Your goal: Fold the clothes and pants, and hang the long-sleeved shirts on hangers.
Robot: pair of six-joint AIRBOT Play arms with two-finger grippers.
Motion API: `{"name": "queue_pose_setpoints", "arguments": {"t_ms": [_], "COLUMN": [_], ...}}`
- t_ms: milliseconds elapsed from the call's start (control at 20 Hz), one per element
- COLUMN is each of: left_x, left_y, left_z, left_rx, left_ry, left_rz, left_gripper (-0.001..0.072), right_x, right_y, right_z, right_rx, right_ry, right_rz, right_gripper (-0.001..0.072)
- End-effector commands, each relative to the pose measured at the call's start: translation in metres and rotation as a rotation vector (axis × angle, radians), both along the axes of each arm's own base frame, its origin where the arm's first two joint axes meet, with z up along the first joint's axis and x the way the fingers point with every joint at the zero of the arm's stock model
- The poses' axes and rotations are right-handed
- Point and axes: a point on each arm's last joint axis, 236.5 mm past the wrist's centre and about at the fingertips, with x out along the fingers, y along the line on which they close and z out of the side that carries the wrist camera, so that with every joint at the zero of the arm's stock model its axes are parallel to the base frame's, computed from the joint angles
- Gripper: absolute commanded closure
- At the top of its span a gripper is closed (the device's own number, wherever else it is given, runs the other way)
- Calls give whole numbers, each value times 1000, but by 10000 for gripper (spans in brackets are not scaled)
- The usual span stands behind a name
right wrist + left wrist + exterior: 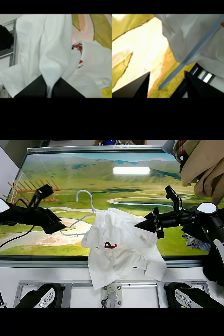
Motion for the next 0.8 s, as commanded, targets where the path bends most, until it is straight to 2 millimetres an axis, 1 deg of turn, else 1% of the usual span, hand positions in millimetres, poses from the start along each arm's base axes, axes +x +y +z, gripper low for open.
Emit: {"name": "queue_pose_setpoints", "arguments": {"t_ms": [0,100,150,250,300,400,550,650,750], "left_x": [18,22,21,13,8,-8,-38,-52,-61], "left_y": [25,38,42,40,34,14,-23,-45,-66], "left_z": [23,37,43,48,46,29,-11,-34,-50], "left_rx": [-30,-73,-115,-177,-199,-235,-265,-269,-275], "left_ry": [-62,-61,-33,45,76,166,349,421,457], "left_rz": [242,404,512,651,681,720,766,781,774], "left_gripper": [256,256,257,257,257,255,254,254,255], "right_x": [-1,0,1,3,3,2,2,2,2], "right_y": [0,-1,-1,-1,-1,-1,-1,-1,-1], "right_z": [1,6,9,15,17,19,19,19,19], "right_rx": [0,-3,-6,-11,-13,-13,-13,-13,-13], "right_ry": [-4,-25,-42,-72,-82,-89,-88,-88,-88], "right_rz": [1,-7,-16,-34,-40,-40,-41,-41,-41], "right_gripper": [700,700,701,700,700,700,700,700,700]}}
